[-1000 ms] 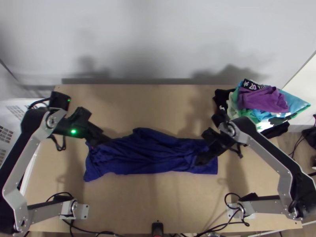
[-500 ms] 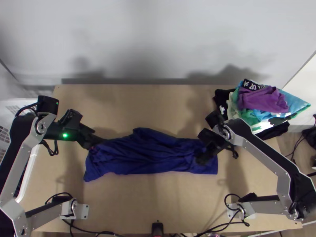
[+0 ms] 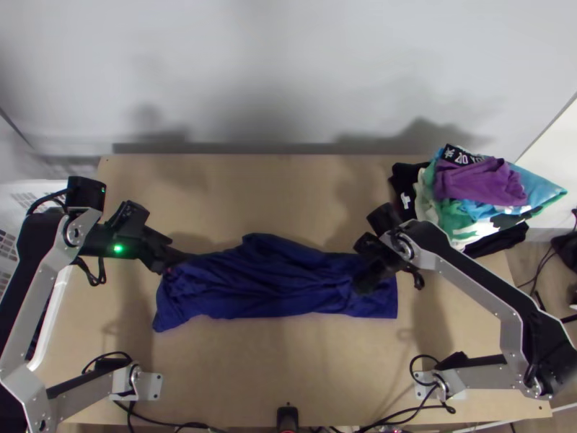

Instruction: Fold the t-shirt

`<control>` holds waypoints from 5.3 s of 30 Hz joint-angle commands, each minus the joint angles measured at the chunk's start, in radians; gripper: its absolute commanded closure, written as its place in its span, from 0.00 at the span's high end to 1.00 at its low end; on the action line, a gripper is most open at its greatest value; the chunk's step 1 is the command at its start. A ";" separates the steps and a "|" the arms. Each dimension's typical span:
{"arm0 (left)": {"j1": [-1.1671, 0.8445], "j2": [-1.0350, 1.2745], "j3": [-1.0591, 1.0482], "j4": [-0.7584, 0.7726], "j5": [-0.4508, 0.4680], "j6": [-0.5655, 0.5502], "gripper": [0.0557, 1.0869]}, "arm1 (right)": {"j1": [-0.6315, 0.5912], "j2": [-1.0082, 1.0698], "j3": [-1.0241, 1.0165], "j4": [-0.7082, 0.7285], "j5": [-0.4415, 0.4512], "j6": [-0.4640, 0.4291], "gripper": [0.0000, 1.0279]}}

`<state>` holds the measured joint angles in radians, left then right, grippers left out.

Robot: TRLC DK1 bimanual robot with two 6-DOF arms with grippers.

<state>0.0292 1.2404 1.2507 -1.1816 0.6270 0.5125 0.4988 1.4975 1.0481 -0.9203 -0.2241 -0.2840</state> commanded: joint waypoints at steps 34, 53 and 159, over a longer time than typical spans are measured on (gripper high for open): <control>-0.020 0.002 -0.050 0.034 0.000 -0.009 0.96 | -0.098 -0.289 -0.049 -0.094 0.249 -0.270 0.03; -0.014 -0.047 -0.077 0.030 -0.001 0.001 0.96 | -0.256 -0.204 -0.180 0.087 0.331 -0.250 0.87; -0.006 -0.194 -0.140 0.023 -0.070 -0.121 0.96 | -0.525 -0.003 -0.247 0.041 -0.267 -0.107 0.87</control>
<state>0.0200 1.0500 1.1137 -1.1584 0.5594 0.3927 -0.0486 1.4883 0.8120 -0.8963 -0.5041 -0.4068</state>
